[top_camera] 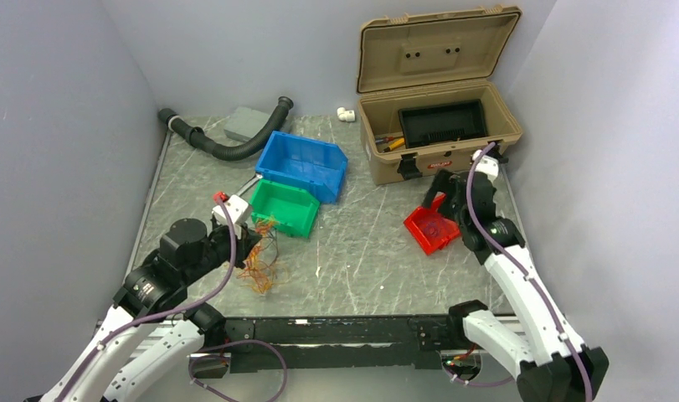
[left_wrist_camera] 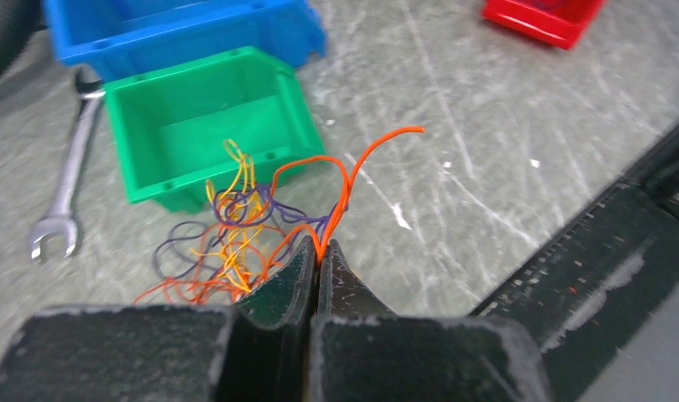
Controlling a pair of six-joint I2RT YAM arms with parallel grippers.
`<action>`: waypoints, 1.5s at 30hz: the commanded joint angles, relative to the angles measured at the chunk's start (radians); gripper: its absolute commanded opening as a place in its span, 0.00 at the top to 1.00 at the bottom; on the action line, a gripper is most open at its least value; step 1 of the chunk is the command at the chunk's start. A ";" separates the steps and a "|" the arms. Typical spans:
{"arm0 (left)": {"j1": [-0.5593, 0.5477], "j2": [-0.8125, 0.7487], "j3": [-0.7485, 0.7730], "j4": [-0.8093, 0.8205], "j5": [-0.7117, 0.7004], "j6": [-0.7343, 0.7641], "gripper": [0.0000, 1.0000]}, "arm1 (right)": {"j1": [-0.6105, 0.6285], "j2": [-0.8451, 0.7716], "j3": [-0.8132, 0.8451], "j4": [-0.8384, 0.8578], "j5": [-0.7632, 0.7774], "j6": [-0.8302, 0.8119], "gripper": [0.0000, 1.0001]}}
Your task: Untangle the cables
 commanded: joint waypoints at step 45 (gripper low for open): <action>0.003 0.265 0.074 0.278 0.262 -0.001 0.17 | 0.693 0.084 -0.226 0.916 -0.509 -0.298 1.00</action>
